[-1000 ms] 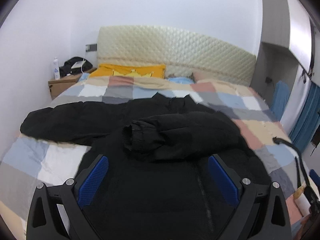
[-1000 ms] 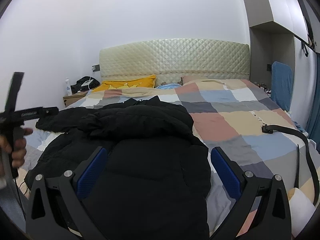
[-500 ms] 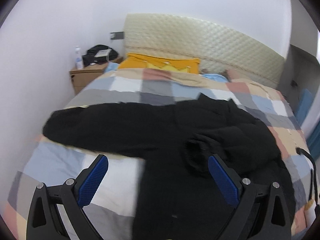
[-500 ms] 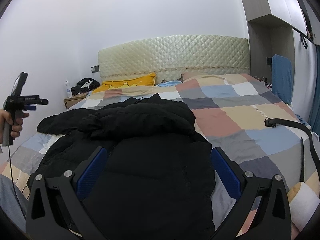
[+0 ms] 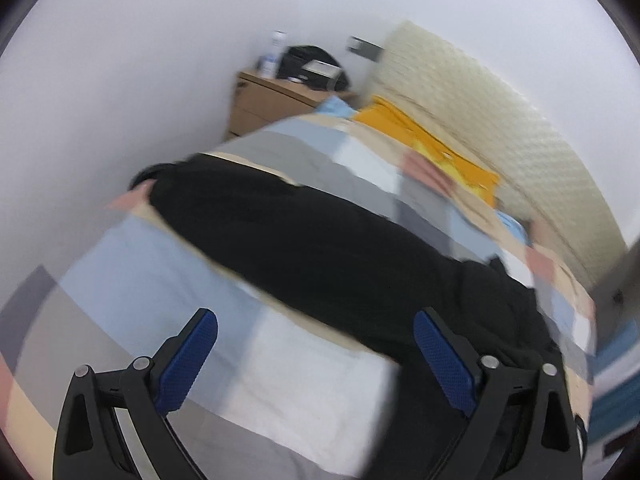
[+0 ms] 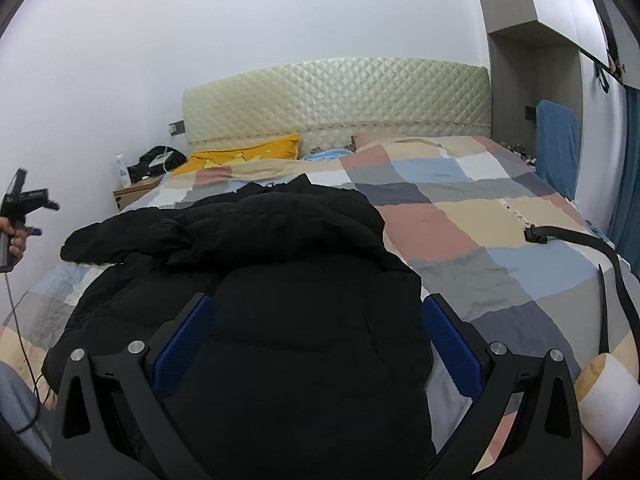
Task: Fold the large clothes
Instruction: 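Grasp the other black sleeve cuff with the left gripper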
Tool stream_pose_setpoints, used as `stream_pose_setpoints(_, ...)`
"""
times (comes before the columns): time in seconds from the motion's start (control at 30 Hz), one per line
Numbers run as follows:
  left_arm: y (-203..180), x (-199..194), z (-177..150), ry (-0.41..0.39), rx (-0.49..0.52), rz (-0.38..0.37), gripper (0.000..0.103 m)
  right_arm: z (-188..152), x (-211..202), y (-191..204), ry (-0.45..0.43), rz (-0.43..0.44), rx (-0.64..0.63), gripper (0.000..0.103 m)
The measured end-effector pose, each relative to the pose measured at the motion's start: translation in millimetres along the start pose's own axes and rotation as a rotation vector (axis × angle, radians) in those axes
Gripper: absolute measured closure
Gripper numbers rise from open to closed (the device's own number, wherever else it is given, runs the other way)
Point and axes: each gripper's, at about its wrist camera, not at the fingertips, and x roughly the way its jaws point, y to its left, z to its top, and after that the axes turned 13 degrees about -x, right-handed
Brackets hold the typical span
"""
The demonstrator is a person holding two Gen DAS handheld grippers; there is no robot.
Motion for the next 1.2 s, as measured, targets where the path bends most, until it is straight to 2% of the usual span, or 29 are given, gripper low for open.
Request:
stream_pose_setpoints(0.1, 33, 7, 16, -0.031, -0.023, 0.020, 0.004, 1, 8, 4, 0.021, -0.006, -0.001, 0.000)
stream_pose_setpoints(0.27, 90, 38, 40, 0.004, -0.145, -0.018, 0.004, 3, 32, 10, 0.078, -0.006, 0.018, 0.000)
stream_pose_setpoints(0.5, 150, 111, 63, 0.056, -0.286, -0.070, 0.004, 7, 62, 25, 0.168, -0.033, 0.019, 0.000)
stream_pose_setpoints(0.57, 164, 136, 70, 0.079, -0.345, -0.107, 0.009, 8, 68, 30, 0.184, -0.046, 0.006, 0.000)
stream_pose_setpoints(0.67, 183, 168, 84, 0.076, -0.410, -0.147, 0.010, 11, 78, 38, 0.198, -0.083, -0.005, 0.000)
stream_pose_setpoints(0.77, 192, 191, 97, 0.065, -0.449, -0.178, 0.010, 18, 87, 44, 0.190, -0.097, -0.004, 0.000)
stream_pose_setpoints(0.87, 190, 206, 113, 0.031, -0.431, -0.197, 0.011, 23, 93, 51, 0.175, -0.117, -0.020, 0.000)
stream_pose_setpoints(0.93, 187, 212, 124, -0.012, -0.437, -0.208, 0.018, 25, 97, 52, 0.179, -0.146, -0.018, 0.000)
stream_pose_setpoints(1.0, 185, 221, 131, -0.004, -0.465, -0.226, 0.018, 30, 101, 51, 0.175, -0.164, -0.010, 0.000)
stream_pose_setpoints(1.1, 184, 237, 137, 0.015, -0.468, -0.196, 0.018, 34, 106, 45, 0.176, -0.178, 0.024, 0.000)
stream_pose_setpoints(1.2, 173, 245, 139, 0.022, -0.402, -0.136, 0.018, 31, 112, 46, 0.201, -0.176, 0.031, 0.000)
